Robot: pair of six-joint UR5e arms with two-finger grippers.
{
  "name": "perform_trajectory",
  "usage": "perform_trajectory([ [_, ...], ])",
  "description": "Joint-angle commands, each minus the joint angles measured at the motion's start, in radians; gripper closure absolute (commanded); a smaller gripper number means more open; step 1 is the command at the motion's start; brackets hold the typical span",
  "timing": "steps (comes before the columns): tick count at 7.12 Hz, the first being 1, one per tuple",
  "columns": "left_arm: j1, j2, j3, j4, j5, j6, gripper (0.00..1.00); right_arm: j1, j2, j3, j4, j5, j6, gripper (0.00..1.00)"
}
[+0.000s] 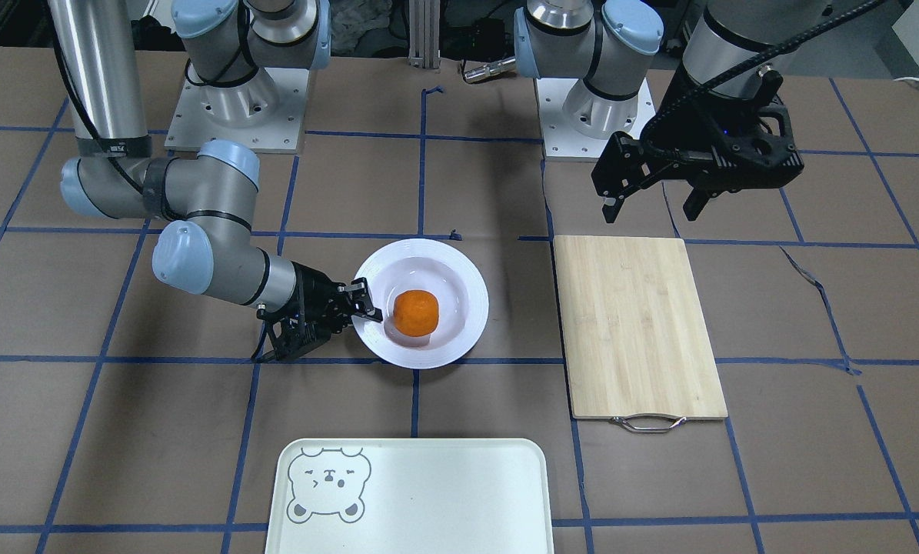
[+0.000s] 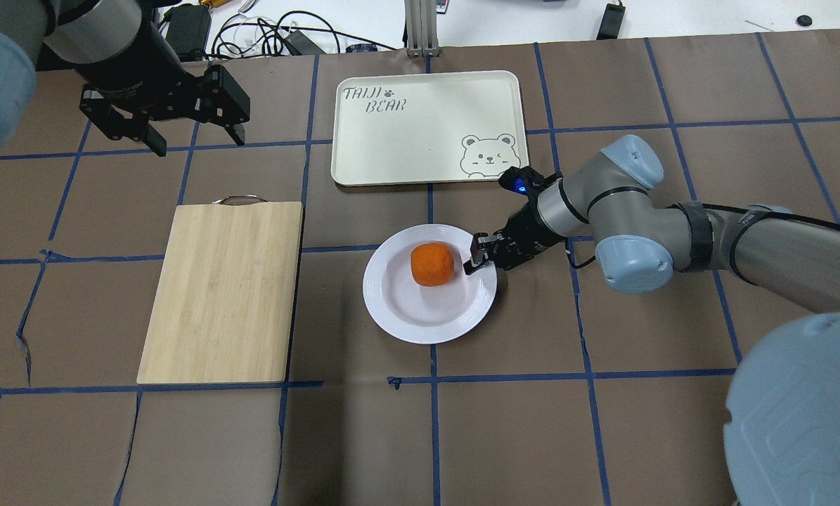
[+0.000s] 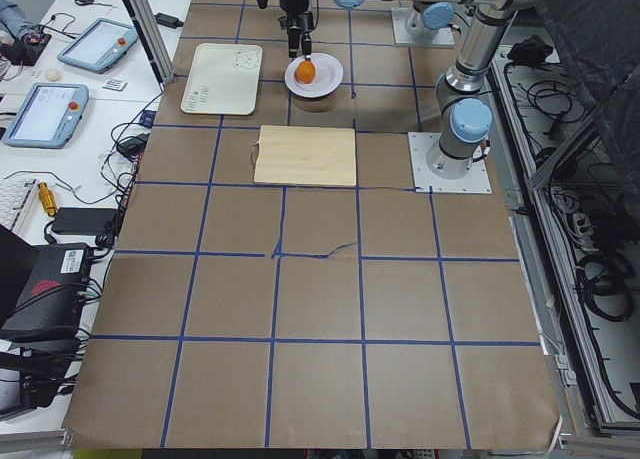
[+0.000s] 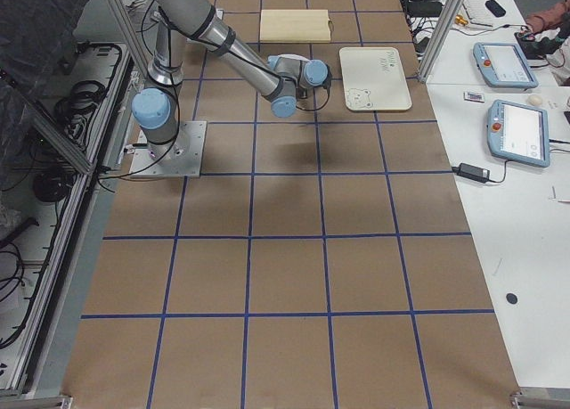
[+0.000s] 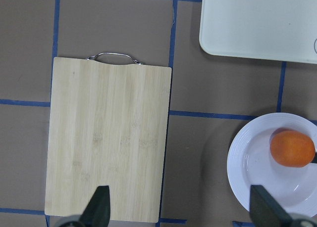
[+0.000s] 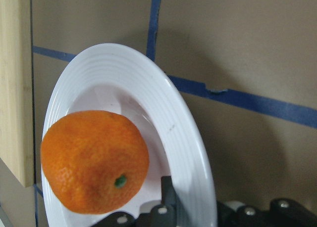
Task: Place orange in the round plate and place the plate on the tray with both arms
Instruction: 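Slide the plate with the right gripper onto the bear-printed tray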
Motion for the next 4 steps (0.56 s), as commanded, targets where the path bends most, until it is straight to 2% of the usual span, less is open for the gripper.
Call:
perform_trajectory([
  [1, 0.0, 0.0, 0.0, 0.0, -0.001, 0.0, 0.0, -0.002, -0.001, -0.03, -0.095, 0.001, -0.026, 1.0],
  [3, 0.0, 0.0, 0.0, 0.0, -0.001, 0.0, 0.0, -0.008, 0.009, -0.126, -0.089, 0.106, -0.007, 1.0],
  [4, 0.0, 0.0, 0.0, 0.0, 0.0, 0.0, 0.0, -0.008, 0.014, -0.174, -0.069, 0.107, 0.07, 1.0],
])
